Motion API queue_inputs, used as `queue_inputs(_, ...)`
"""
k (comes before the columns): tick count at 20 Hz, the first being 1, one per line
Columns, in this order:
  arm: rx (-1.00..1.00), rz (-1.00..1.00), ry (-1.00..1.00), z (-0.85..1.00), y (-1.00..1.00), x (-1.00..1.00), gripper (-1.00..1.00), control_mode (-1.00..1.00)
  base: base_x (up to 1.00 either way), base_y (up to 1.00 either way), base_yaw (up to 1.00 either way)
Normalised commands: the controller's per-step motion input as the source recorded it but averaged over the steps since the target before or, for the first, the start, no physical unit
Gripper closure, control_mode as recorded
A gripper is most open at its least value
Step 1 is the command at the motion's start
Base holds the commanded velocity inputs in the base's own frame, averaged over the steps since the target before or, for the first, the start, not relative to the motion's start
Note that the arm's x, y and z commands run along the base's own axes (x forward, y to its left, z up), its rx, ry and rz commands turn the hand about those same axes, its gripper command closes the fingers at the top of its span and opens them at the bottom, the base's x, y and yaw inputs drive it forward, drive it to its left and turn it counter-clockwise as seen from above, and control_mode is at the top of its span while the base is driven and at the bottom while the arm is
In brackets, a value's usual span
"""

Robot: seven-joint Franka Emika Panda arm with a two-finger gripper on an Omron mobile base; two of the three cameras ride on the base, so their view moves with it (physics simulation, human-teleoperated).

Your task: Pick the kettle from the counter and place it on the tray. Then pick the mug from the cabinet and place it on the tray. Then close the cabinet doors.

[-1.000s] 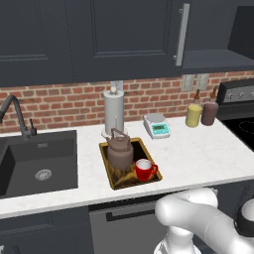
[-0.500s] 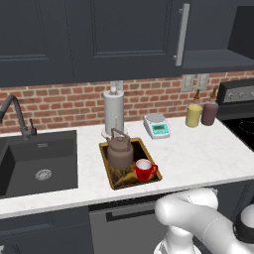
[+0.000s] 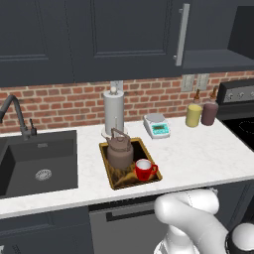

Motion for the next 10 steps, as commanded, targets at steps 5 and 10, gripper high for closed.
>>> queue_inputs(5,-0.02,0.16,0.05,0.00,0.65,0.30,-1.00,-1.00,0.00,0.00,0.00)
queue_inputs(10,0.00,0.17,0.06,0.00,0.62,0.48,-1.00,-1.00,0.00,0.00,0.00)
